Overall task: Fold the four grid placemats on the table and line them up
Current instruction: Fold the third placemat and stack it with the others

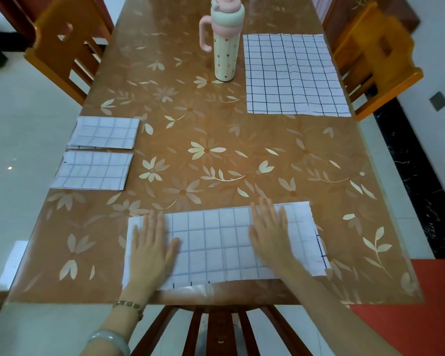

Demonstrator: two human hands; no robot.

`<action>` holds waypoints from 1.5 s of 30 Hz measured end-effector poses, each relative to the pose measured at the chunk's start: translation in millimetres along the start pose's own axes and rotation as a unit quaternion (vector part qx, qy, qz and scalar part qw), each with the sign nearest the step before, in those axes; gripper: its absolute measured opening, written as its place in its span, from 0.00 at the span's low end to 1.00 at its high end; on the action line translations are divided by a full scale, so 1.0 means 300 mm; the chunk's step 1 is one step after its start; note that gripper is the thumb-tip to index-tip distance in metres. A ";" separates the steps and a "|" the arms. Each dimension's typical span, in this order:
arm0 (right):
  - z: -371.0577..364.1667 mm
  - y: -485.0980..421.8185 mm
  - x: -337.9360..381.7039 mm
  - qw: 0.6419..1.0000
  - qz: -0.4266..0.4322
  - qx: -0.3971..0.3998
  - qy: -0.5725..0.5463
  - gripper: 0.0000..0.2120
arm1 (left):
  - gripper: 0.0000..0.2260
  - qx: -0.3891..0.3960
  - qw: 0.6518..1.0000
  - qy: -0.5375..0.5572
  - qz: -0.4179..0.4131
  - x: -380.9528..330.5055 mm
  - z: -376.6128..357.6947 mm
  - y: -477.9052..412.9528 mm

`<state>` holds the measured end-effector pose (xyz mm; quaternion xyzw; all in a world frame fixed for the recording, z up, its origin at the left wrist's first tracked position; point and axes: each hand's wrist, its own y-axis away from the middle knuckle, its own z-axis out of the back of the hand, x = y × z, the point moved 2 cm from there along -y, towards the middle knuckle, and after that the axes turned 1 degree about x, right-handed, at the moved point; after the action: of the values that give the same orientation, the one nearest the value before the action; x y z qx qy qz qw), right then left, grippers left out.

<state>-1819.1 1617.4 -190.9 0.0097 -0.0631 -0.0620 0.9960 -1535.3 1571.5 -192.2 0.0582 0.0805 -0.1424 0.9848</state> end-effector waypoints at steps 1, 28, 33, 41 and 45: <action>-0.020 -0.001 0.071 0.999 0.038 0.018 -0.008 0.25 | 0.30 0.018 0.999 -0.010 -0.042 -0.046 -0.019 -0.003; 0.084 0.040 0.022 0.988 0.001 0.022 -0.151 0.19 | 0.30 0.030 0.921 0.164 0.353 0.104 0.068 0.012; 0.048 0.042 0.143 0.978 0.074 0.118 -0.154 0.25 | 0.26 0.052 0.889 0.226 0.396 0.104 0.094 0.003; 0.025 0.019 0.131 0.975 0.092 0.179 -0.092 0.32 | 0.20 0.104 0.880 0.274 0.374 0.108 0.123 0.017; 0.027 0.006 0.153 0.972 0.083 0.197 -0.095 0.34 | 0.17 0.080 0.899 0.269 0.337 0.126 0.198 0.017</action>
<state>-1774.8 1613.4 -177.2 0.1950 -0.1688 0.0337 0.9656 -1489.6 1558.0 -140.1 0.1961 0.3063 0.2129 0.9068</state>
